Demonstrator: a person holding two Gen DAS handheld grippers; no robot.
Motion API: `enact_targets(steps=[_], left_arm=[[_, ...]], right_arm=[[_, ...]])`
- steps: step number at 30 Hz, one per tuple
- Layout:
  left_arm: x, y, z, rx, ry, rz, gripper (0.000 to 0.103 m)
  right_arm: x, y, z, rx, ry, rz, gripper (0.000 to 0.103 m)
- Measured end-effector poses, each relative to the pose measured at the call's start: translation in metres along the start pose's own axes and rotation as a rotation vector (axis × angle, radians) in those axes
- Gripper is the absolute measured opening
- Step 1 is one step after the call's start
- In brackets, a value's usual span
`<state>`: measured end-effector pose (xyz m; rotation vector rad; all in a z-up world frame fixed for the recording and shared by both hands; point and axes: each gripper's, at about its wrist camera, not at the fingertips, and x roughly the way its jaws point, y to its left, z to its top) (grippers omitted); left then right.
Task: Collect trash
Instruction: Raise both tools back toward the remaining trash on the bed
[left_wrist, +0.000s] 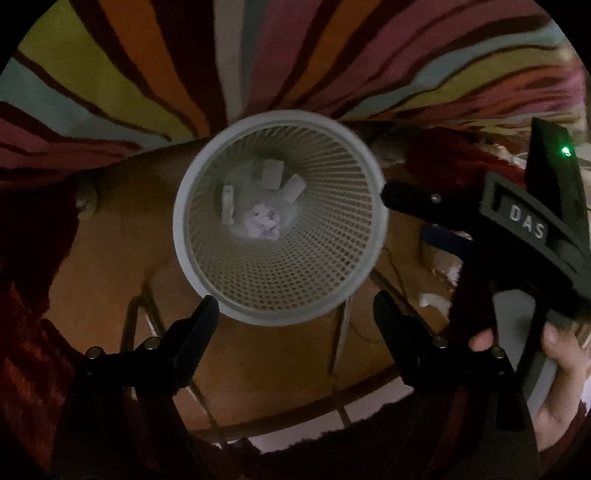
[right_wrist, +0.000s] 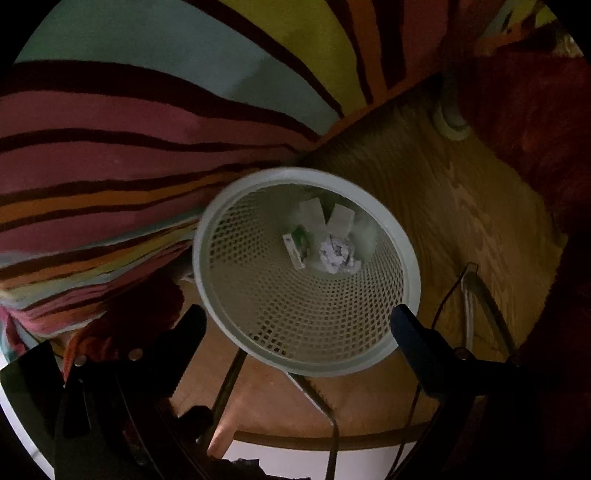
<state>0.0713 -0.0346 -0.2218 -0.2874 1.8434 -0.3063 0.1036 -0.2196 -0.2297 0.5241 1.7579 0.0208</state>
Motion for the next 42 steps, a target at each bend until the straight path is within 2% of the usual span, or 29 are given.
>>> enact_targets(steps=[9,14,20,25,31,42], left_arm=[[-0.031,-0.004,-0.031,0.056,-0.085,-0.008,0.083],[-0.048,-0.009,-0.042,0.084,-0.156,0.026,0.083],[-0.080,-0.015,-0.051,0.121,-0.305,0.105,0.083],[-0.120,-0.018,-0.053,0.128,-0.505,0.201,0.083],[-0.168,-0.017,-0.046,0.101,-0.709,0.274,0.083],[-0.229,-0.003,0.009,0.017,-0.851,0.297,0.083]], right_arm=[[-0.045,0.018,-0.013,-0.099,-0.156,-0.012,0.096],[-0.063,0.034,-0.021,-0.175,-0.219,-0.031,0.096],[-0.096,0.048,-0.031,-0.261,-0.362,-0.054,0.096],[-0.132,0.059,-0.032,-0.303,-0.512,-0.051,0.096],[-0.170,0.073,-0.023,-0.358,-0.664,-0.051,0.096],[-0.209,0.098,0.021,-0.350,-0.764,0.004,0.096]])
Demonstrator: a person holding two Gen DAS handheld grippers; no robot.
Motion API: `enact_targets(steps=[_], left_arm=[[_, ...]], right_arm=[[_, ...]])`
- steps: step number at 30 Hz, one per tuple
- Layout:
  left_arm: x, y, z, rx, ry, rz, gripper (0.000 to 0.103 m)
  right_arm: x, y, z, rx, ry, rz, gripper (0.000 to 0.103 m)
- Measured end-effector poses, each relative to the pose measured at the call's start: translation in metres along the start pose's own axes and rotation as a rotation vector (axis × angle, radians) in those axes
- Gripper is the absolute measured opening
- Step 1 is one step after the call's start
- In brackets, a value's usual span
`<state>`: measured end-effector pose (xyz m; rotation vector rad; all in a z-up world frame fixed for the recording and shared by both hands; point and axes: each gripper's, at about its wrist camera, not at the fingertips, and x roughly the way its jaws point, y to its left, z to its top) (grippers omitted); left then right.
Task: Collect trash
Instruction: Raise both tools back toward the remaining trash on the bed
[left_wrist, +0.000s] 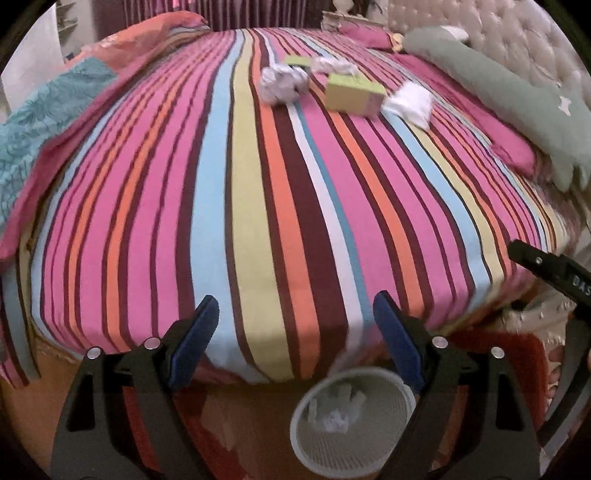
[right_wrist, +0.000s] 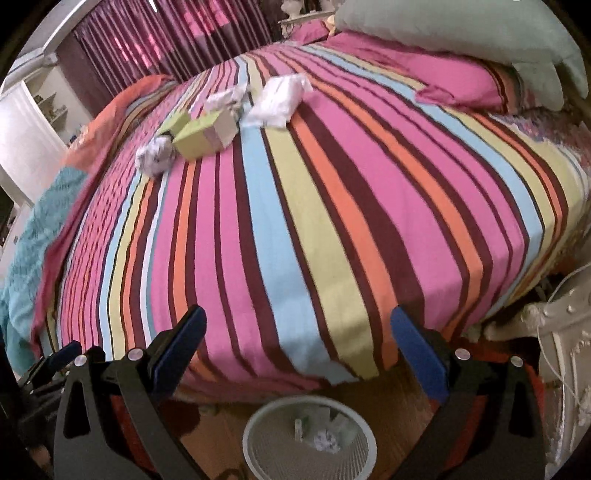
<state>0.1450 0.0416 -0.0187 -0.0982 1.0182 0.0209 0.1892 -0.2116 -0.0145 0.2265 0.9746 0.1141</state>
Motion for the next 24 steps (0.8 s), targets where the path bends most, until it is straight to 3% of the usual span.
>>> enact_targets(steps=[24], left_arm=[[0.072,0.028,0.118,-0.094,-0.068,0.027,0.083]], right_arm=[[0.049,-0.004,0.107,0.005,-0.060,-0.009,0.096]])
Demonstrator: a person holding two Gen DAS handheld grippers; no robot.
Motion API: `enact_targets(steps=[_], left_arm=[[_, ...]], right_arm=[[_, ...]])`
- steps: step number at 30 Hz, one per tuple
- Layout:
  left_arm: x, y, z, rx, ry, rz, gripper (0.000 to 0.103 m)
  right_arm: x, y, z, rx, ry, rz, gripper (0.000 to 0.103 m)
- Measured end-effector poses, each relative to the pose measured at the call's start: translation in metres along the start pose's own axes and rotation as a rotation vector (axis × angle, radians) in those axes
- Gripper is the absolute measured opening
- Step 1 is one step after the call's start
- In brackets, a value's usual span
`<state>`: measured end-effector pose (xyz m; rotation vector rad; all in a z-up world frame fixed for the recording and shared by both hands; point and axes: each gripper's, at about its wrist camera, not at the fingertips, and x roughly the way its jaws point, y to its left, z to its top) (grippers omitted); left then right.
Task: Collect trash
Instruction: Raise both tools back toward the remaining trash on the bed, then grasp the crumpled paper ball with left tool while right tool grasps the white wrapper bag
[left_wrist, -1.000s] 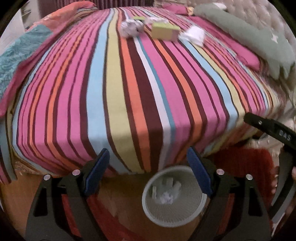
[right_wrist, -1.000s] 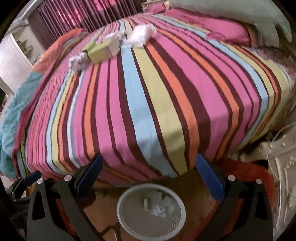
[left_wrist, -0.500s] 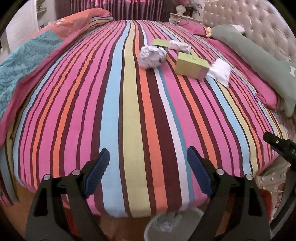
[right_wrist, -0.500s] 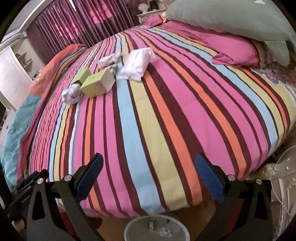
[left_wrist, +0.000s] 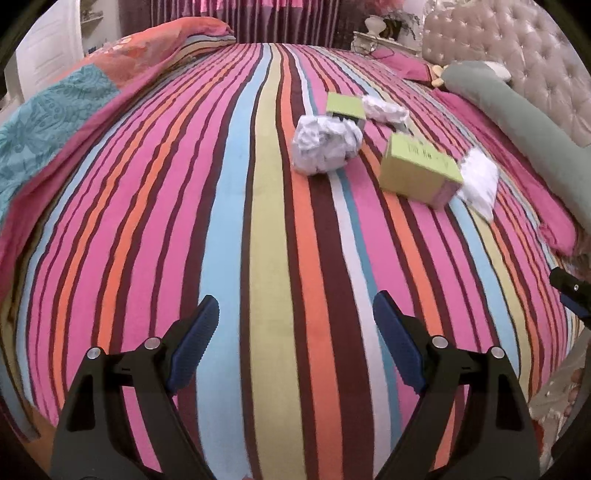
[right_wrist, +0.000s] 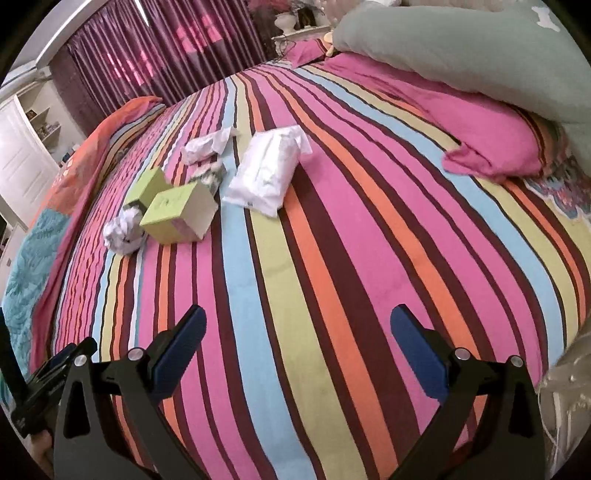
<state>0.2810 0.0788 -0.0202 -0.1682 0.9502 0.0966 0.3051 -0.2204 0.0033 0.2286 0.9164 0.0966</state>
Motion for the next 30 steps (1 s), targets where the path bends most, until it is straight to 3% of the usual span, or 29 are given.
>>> enact_targets(steps=[13,19,30], left_arm=[[0.045,-0.008,0.067,0.013,-0.032,-0.009,0.083],[0.068,-0.009,0.093,0.017,-0.015,-0.052,0.083],[0.099,-0.014,0.118,0.023,0.019,-0.106,0.083]], right_arm=[[0.043,0.004,0.056,0.003,0.011,-0.009,0.096],[0.067,0.007,0.071,0.014,0.041,-0.014,0.096],[0.106,0.011,0.098,0.053,0.094,0.023,0.096]])
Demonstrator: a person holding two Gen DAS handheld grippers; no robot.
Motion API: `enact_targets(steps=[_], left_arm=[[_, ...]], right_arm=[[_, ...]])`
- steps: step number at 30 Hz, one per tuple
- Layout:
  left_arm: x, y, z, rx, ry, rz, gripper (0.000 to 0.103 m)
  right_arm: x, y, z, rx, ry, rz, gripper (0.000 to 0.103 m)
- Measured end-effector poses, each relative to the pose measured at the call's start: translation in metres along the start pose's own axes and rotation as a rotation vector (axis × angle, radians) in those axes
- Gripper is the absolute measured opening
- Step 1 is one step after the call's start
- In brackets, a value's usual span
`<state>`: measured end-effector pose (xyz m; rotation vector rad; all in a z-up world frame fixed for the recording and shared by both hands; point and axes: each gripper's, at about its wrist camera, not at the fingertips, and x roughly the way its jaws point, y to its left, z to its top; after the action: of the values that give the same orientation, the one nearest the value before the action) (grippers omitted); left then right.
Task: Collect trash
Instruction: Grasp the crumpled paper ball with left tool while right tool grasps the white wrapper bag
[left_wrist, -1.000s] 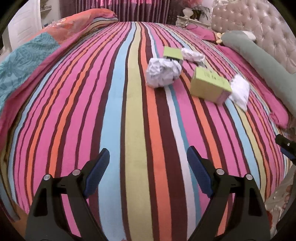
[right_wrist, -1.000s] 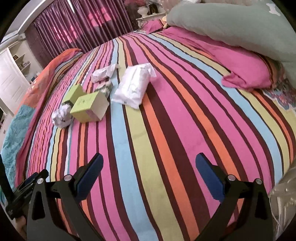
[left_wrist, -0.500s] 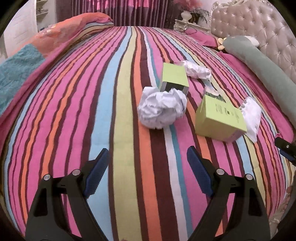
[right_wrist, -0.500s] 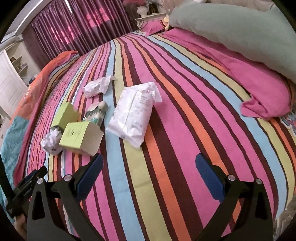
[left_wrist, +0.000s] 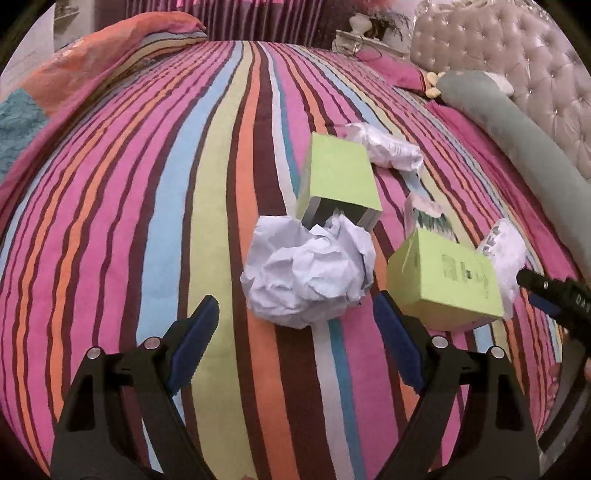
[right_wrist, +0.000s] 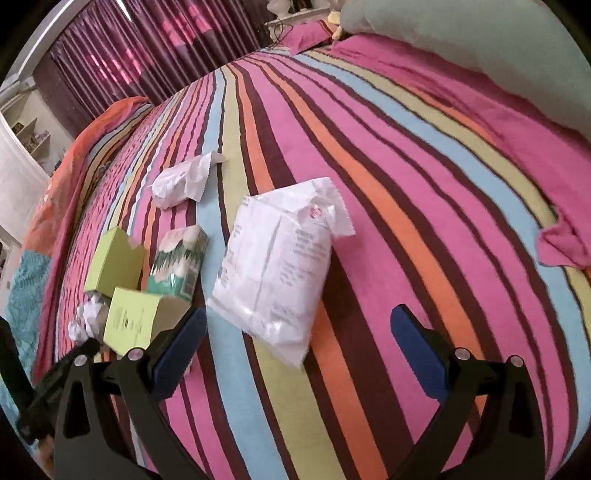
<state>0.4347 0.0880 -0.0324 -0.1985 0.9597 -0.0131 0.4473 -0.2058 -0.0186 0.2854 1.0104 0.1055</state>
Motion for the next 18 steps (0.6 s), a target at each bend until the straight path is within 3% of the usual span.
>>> enact_targets(steps=[8,18], left_arm=[[0.011,0.000,0.012,0.012,-0.007,-0.025,0.083],[0.031,-0.004,0.027,0.032,0.018,0.009,0.083]], right_arm=[[0.019,-0.010,0.010,0.070,0.033,0.007,0.096],[0.030,-0.002,0.022,0.003,0.030,-0.008,0.096]])
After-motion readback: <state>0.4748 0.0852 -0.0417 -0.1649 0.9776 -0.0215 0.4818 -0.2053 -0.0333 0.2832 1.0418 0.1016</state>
